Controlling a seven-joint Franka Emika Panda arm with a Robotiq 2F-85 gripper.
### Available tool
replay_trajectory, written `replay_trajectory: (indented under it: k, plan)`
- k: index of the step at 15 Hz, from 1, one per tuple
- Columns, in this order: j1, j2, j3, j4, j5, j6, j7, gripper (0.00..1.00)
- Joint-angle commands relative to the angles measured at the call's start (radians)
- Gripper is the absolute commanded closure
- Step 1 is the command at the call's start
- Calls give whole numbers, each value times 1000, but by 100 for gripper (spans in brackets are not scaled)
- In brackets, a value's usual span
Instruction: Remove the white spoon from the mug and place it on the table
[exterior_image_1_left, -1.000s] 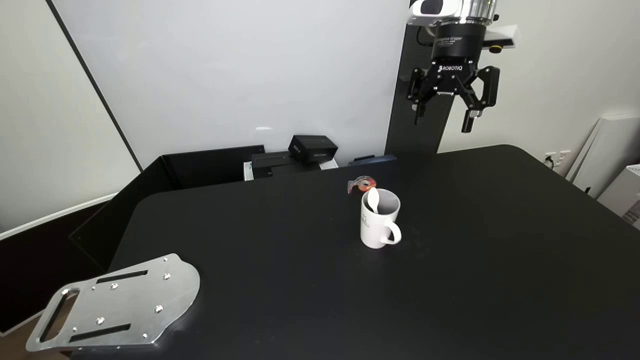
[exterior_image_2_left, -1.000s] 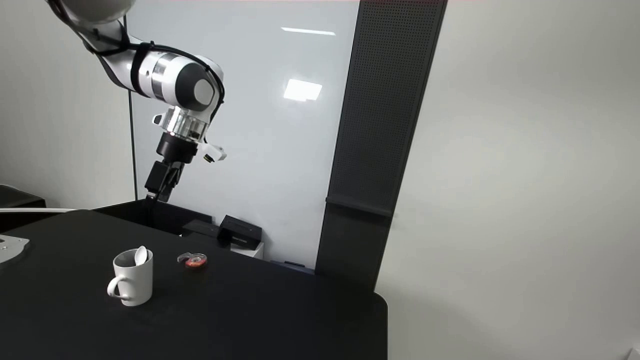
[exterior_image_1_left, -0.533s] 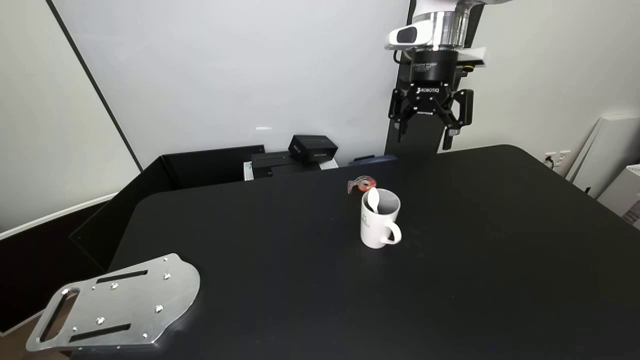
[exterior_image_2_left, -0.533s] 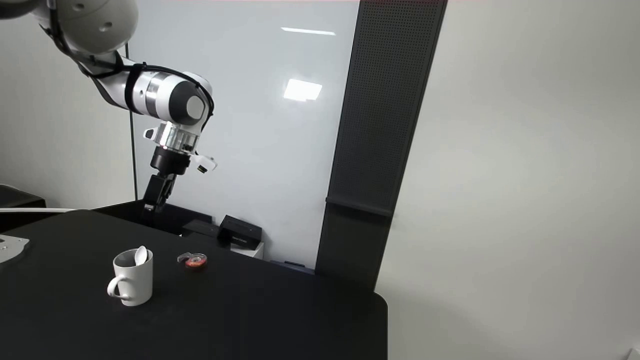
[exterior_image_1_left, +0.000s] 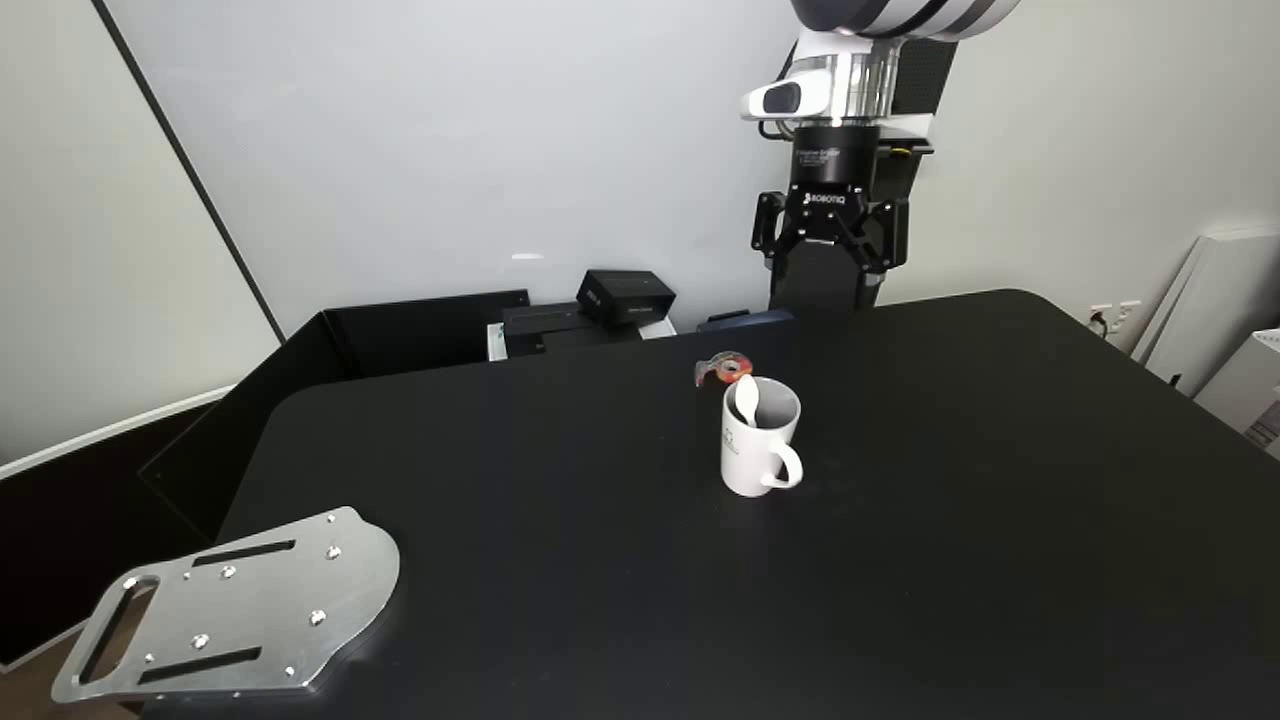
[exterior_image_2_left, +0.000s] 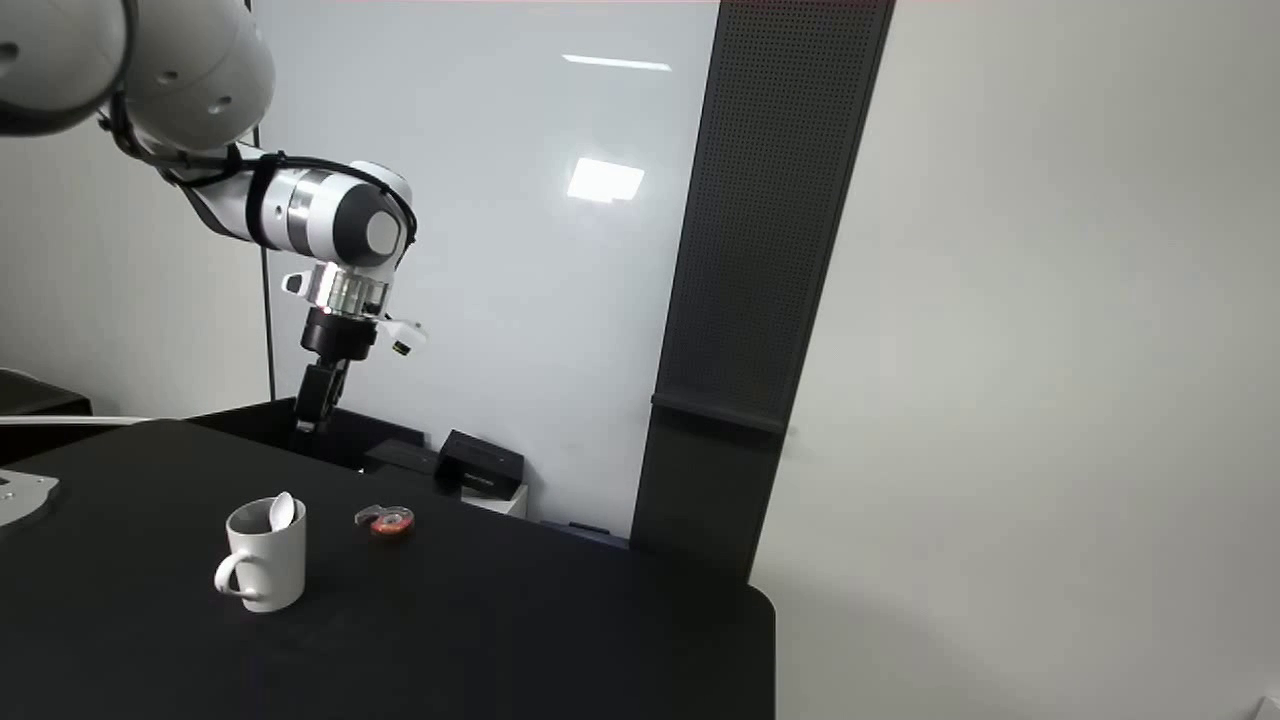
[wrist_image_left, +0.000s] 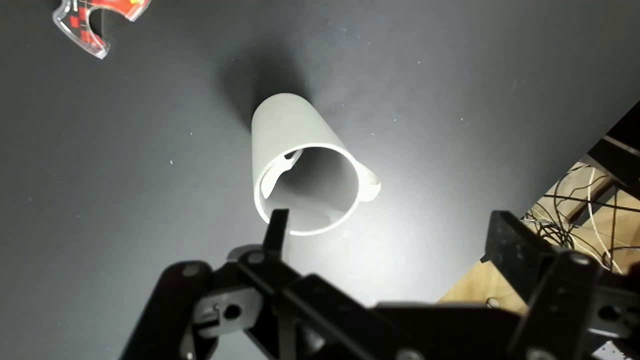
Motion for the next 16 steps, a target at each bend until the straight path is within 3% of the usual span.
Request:
replay_trajectory:
  k: [1, 16]
  plan:
    - [20, 63, -6, 96, -3, 12, -4, 0]
    - [87, 187, -11, 168, -1, 117, 147, 0]
